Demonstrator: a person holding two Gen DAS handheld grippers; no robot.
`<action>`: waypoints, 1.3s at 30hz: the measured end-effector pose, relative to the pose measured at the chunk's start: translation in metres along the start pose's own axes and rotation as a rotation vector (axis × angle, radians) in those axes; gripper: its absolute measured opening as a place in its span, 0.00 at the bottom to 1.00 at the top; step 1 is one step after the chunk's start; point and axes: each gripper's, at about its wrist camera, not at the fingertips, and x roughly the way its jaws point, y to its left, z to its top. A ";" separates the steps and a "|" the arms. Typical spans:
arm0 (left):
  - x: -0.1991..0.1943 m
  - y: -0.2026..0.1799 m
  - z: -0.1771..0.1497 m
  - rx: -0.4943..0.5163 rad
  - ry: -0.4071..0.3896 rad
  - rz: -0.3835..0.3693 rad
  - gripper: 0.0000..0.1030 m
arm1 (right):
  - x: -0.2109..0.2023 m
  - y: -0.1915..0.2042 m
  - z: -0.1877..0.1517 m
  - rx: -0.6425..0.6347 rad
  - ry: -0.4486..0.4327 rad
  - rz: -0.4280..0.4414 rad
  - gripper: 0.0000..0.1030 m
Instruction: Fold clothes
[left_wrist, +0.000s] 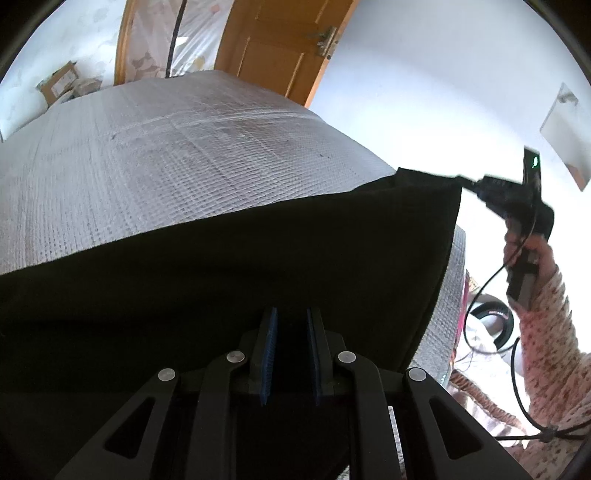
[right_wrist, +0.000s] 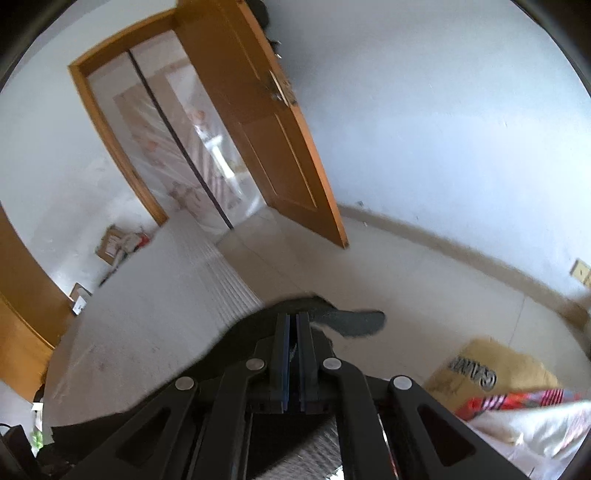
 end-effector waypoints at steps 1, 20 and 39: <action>0.000 -0.005 0.000 0.022 0.000 -0.006 0.20 | -0.003 0.004 0.003 -0.011 -0.009 0.000 0.03; 0.009 -0.020 -0.001 0.068 0.024 -0.055 0.29 | 0.024 -0.043 -0.046 0.071 0.188 -0.127 0.17; 0.009 -0.015 -0.002 0.056 0.015 -0.073 0.29 | 0.066 0.057 -0.022 -0.235 0.262 0.067 0.18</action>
